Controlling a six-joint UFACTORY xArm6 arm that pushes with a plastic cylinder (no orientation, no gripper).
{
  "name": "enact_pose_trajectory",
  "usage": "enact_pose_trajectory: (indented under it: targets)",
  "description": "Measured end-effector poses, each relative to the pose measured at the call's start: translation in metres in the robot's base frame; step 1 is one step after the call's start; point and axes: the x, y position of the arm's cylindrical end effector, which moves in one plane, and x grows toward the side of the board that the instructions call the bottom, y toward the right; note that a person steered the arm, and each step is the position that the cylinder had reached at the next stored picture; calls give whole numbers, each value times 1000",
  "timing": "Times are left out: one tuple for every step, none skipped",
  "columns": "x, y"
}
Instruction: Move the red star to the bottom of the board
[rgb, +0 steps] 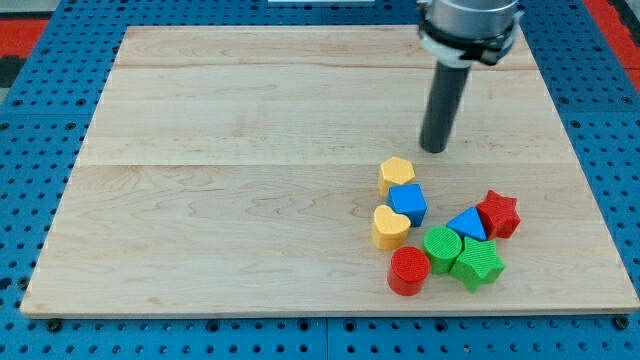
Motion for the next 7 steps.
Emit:
enact_pose_trajectory:
  targets:
    - [44, 72]
    - [122, 121]
    - [141, 119]
    - [133, 62]
    - [133, 43]
    - [133, -16]
    - [122, -25]
